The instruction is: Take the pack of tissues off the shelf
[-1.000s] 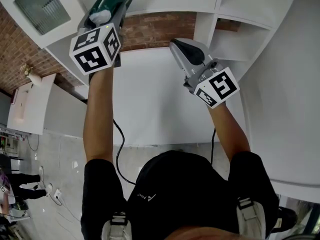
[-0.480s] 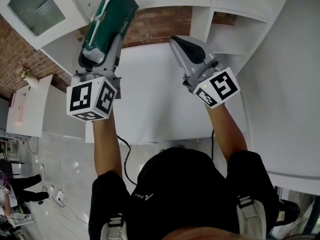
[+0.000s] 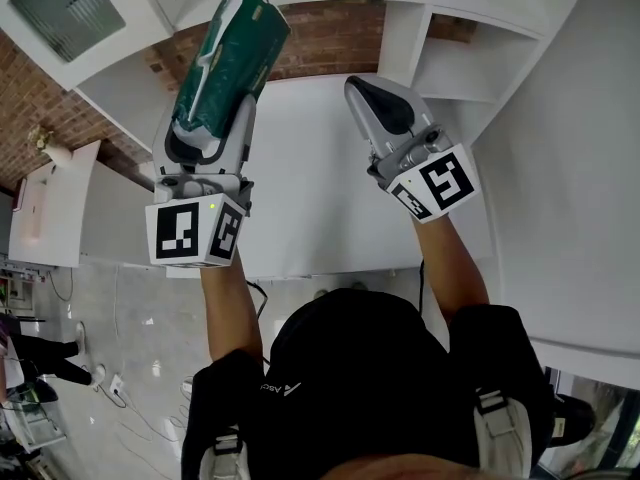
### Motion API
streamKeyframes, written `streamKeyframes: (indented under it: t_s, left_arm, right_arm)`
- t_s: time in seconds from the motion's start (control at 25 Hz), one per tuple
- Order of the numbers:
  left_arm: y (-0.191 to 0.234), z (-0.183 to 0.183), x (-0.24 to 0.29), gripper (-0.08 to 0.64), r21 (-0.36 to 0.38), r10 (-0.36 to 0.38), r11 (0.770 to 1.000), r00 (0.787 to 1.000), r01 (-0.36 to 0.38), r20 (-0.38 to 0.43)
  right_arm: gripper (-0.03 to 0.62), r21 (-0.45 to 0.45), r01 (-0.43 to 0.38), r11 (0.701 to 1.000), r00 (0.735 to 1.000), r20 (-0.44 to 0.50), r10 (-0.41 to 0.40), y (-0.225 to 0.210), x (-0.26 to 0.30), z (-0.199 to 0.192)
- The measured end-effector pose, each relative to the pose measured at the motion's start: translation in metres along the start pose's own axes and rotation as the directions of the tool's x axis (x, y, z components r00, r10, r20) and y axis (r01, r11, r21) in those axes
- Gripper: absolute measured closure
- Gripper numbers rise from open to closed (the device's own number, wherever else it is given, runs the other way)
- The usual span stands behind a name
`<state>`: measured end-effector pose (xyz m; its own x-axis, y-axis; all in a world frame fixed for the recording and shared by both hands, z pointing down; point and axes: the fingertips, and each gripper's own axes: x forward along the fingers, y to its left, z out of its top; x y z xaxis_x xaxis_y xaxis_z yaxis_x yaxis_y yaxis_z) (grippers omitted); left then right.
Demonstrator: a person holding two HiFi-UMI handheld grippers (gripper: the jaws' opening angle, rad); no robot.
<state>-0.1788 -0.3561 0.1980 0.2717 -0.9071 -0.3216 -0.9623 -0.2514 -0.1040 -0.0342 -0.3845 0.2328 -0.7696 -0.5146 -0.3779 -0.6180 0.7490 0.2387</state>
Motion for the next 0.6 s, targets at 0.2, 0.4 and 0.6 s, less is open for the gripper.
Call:
streamKeyframes:
  t_s: [0.2, 0.4, 0.6]
  left_arm:
    - [-0.006, -0.005, -0.006, 0.247, 0.003, -0.013, 1.0, 1.0, 0.013, 0.002]
    - [-0.012, -0.011, -0.006, 0.247, -0.012, -0.032, 0.999, 0.999, 0.032, -0.007]
    - [-0.012, -0.01, -0.006, 0.247, -0.015, -0.039, 0.999, 0.999, 0.039, -0.006]
  right_arm:
    - [0.591, -0.041, 0.012, 0.999, 1.0, 0.003, -0.012, 0.003, -0.005, 0.001]
    - [0.592, -0.05, 0.033, 0.998, 0.999, 0.002, -0.033, -0.003, -0.012, -0.001]
    - [0.592, -0.049, 0.049, 0.998, 0.999, -0.008, -0.05, -0.007, -0.016, -0.001]
